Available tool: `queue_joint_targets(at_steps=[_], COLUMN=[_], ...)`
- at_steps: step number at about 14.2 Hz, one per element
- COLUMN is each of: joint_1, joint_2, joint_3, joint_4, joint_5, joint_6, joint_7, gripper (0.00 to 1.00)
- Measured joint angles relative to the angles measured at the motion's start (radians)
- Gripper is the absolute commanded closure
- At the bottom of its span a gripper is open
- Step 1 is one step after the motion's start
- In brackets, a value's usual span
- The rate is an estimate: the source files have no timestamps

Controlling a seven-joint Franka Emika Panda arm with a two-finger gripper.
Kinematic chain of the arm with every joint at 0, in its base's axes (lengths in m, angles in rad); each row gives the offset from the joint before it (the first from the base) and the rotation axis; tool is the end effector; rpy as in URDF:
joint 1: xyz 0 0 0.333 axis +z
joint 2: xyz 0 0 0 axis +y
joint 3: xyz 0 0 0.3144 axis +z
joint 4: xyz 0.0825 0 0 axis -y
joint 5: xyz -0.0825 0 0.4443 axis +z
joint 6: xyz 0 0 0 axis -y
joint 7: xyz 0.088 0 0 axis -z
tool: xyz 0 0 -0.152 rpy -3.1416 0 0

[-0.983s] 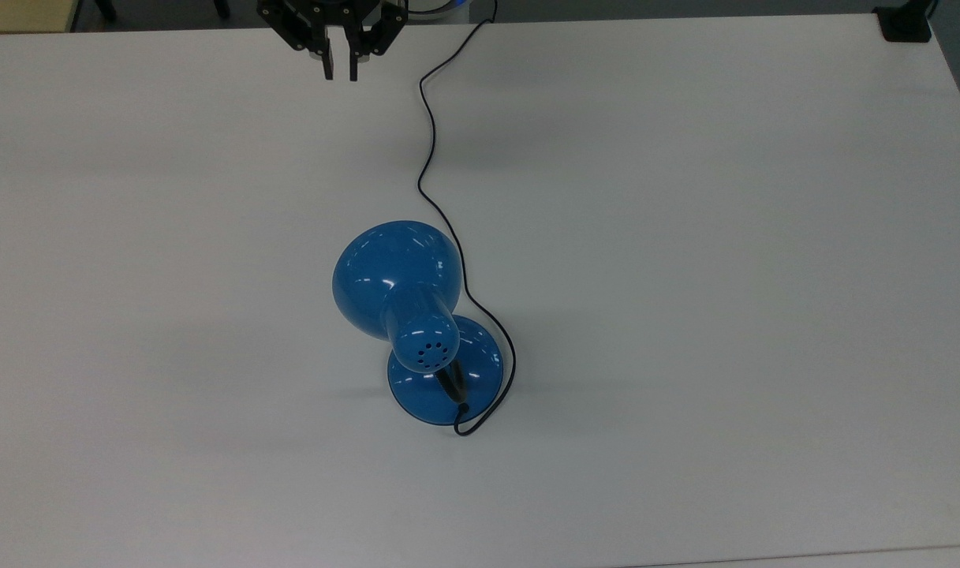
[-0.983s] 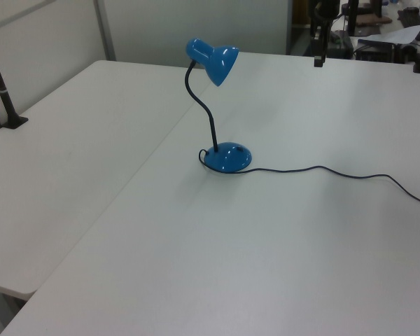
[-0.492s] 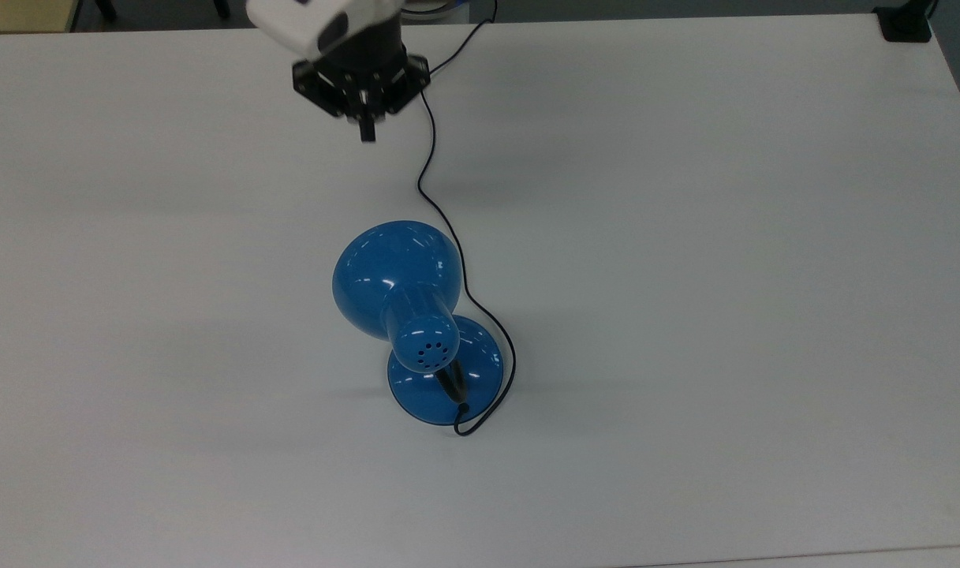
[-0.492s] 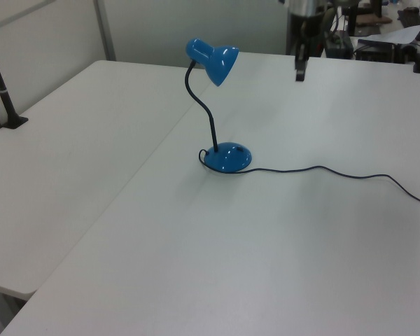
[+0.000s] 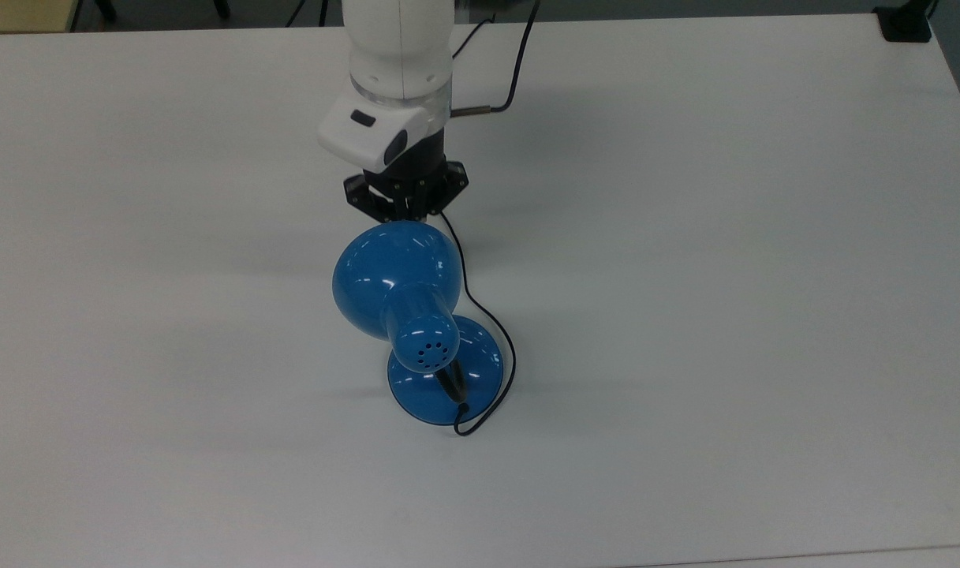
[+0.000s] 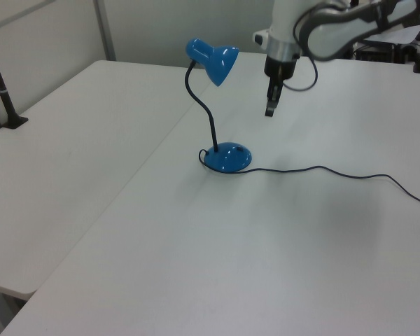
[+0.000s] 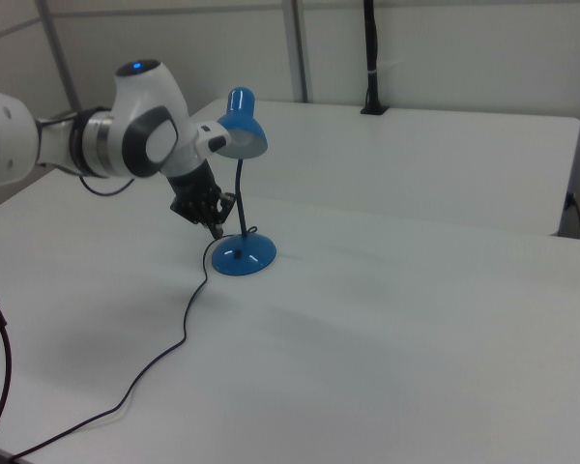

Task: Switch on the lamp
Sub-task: 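Lower the gripper onto the switch on the lamp base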

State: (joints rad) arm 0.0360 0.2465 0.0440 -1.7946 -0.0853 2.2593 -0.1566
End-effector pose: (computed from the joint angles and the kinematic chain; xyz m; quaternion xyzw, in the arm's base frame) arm 0.7073 0.0502 0.3609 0.9838 0.1392 0.1078 0.0346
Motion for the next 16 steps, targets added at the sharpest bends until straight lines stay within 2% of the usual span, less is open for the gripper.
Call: queue_joint_targets(at_steps=[3,8,14,16], joint_1=[0.000,-0.001,-0.003,-0.004], joint_2=[0.024,0.097,0.185,0.199], joint_3=[0.000,0.006,0.019,0.020], joint_4=[-0.054,-0.059,-0.057,-0.052], joint_5=[0.004,0.073,0.078,0.078], joint_6=[0.144,0.338,0.495,0.505], joint_7=[-0.007,-0.011,-0.008,-0.008], gripper=[1.00,1.00,1.00,1.00])
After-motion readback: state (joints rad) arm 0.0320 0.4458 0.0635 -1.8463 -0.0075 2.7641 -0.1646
